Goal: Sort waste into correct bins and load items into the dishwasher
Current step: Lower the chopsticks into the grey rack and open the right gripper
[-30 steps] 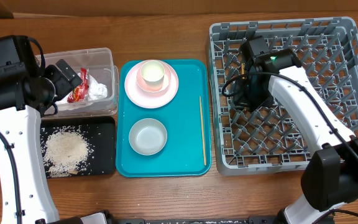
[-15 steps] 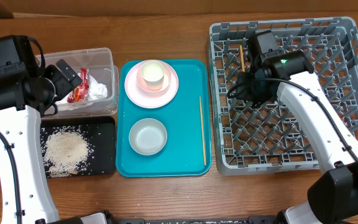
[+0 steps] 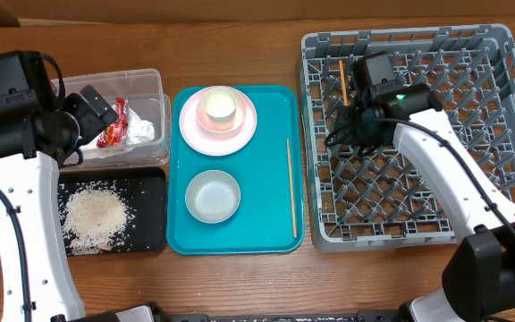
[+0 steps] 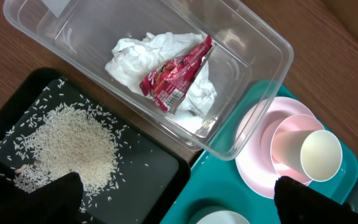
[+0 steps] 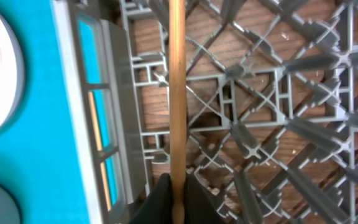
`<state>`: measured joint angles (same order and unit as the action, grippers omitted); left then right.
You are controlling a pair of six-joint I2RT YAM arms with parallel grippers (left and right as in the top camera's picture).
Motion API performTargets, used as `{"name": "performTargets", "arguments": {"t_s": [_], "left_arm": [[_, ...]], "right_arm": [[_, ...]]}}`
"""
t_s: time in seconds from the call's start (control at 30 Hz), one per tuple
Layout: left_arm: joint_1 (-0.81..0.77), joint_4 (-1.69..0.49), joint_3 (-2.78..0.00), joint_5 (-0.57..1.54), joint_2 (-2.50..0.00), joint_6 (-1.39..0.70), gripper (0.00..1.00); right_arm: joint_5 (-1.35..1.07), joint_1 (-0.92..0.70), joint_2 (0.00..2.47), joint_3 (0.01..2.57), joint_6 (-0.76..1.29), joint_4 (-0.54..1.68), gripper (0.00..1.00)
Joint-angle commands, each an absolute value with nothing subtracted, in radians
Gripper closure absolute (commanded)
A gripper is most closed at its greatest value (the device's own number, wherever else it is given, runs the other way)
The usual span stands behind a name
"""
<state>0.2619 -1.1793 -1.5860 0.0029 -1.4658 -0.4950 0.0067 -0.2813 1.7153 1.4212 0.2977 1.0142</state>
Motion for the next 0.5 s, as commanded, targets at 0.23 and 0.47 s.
{"name": "performTargets", "arguments": {"t_s": [0.23,0.47], "left_arm": [[0.256,-1.178,-1.604,-0.010,-1.451,-0.487,0.00],[0.256,-1.178,-1.604,-0.010,-1.451,-0.487,0.00]], "right_arm": [[0.043,-0.279,1.719,1.408,0.284,1.012,0.75],[-0.002,-0.281,1.719,1.408,0.285,1.015,0.75]]}}
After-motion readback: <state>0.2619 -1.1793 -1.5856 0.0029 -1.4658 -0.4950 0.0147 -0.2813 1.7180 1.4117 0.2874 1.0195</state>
